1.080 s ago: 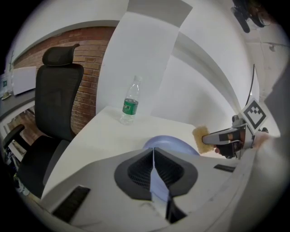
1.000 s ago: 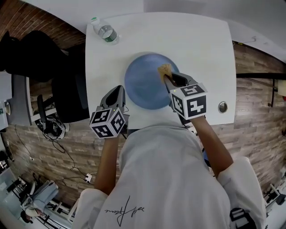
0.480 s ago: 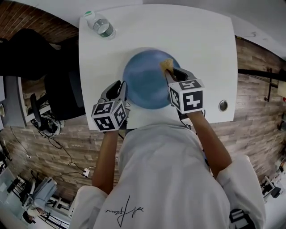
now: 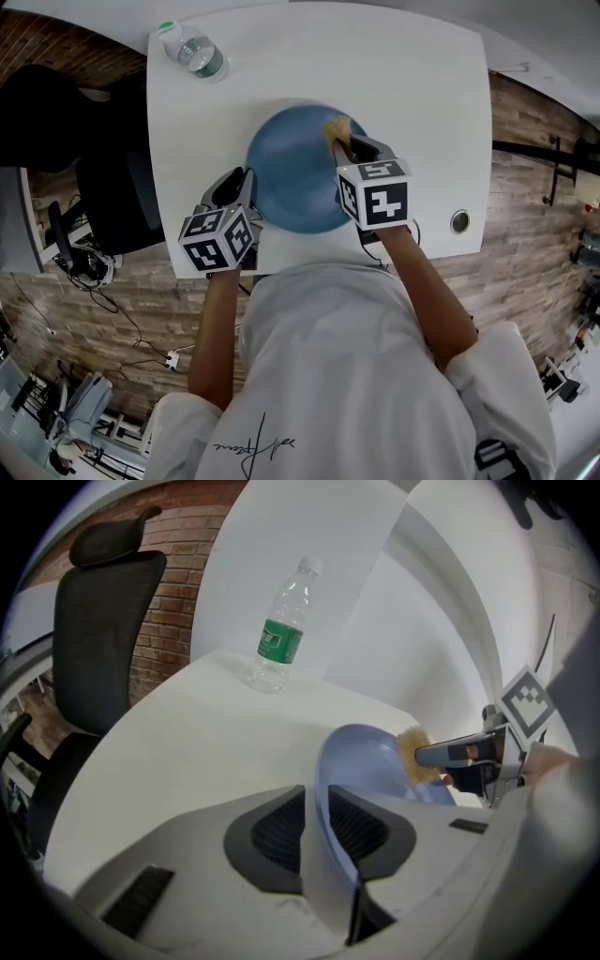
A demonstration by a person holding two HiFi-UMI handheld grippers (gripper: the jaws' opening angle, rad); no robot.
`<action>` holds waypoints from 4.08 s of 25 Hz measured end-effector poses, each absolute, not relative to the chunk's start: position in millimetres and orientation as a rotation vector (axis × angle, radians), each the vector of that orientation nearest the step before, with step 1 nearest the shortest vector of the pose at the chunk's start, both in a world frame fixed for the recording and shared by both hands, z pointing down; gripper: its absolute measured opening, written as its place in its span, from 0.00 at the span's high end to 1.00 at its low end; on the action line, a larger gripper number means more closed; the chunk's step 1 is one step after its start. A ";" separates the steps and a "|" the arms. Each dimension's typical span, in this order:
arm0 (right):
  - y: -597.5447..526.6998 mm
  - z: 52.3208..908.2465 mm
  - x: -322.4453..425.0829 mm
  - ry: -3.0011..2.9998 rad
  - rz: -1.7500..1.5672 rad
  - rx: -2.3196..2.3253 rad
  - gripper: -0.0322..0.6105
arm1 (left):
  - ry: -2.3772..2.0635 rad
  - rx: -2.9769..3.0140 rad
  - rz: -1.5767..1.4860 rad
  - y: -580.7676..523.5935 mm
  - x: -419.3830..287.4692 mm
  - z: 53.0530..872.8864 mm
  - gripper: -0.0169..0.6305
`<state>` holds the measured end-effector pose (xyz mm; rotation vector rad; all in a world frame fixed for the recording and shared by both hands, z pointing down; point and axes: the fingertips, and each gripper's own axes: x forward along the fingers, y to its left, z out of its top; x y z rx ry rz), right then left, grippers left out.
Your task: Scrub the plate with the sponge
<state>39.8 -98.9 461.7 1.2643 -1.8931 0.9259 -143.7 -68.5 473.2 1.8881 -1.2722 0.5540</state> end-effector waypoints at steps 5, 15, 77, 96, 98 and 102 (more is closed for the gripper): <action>-107.0 468.0 40.7 -1.861 0.914 1.278 0.88 | -1.237 1.889 0.532 -71.4 -139.0 476.8 0.89; -118.8 478.9 26.8 -1.850 0.864 1.257 0.88 | -1.233 1.890 0.486 -73.7 -137.4 475.3 0.93; -98.3 488.0 -93.0 -2.062 0.712 0.891 0.88 | -1.261 1.837 0.415 -74.5 -142.2 475.0 0.94; -65.1 489.1 -103.3 -2.049 0.951 0.748 0.88 | -1.262 1.835 0.410 -76.8 -141.7 476.8 0.94; -61.7 489.9 -102.8 -2.042 1.004 0.735 0.88 | -1.262 1.834 0.409 -77.0 -141.6 477.5 0.94; -55.7 489.6 -103.1 -2.035 1.034 0.706 0.88 | -1.267 1.830 0.406 -76.4 -141.9 476.7 0.94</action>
